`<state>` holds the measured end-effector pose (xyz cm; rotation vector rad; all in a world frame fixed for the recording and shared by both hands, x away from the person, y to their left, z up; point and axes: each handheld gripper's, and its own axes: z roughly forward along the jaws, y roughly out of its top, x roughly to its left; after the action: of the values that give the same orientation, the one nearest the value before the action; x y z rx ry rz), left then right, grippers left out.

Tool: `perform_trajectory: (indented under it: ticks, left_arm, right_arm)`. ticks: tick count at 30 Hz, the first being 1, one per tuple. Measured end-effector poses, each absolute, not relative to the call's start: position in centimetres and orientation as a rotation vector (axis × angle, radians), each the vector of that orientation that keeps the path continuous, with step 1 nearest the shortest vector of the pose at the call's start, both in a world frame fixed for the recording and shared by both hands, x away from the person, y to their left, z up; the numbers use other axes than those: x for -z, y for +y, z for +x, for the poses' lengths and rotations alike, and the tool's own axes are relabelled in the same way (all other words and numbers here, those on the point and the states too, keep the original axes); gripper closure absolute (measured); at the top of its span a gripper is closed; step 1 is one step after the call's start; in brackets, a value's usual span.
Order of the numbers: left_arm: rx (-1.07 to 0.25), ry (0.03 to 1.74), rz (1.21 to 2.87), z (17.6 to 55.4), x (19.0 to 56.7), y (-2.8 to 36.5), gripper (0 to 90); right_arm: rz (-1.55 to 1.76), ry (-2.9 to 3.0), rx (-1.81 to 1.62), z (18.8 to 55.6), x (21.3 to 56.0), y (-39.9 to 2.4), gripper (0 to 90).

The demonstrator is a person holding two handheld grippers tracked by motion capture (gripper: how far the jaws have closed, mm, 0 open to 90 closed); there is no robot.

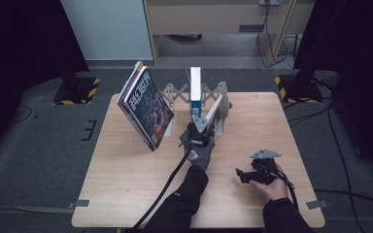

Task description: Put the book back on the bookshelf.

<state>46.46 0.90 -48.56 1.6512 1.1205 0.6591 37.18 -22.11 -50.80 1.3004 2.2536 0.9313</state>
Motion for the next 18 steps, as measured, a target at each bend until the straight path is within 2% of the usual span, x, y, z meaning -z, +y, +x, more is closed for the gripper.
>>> perform_trajectory:
  ticks: [12,18]
  left_arm:
    - [-0.607,1.100,1.704,46.5,50.3,1.2,69.7]
    - [-0.576,1.032,1.736,45.7,50.4,1.7,62.8]
  right_arm:
    - [1.297,2.268,-0.922,37.3,51.0,-22.0,9.8]
    - [1.304,2.270,-0.918,37.3,51.0,-22.1,9.8]
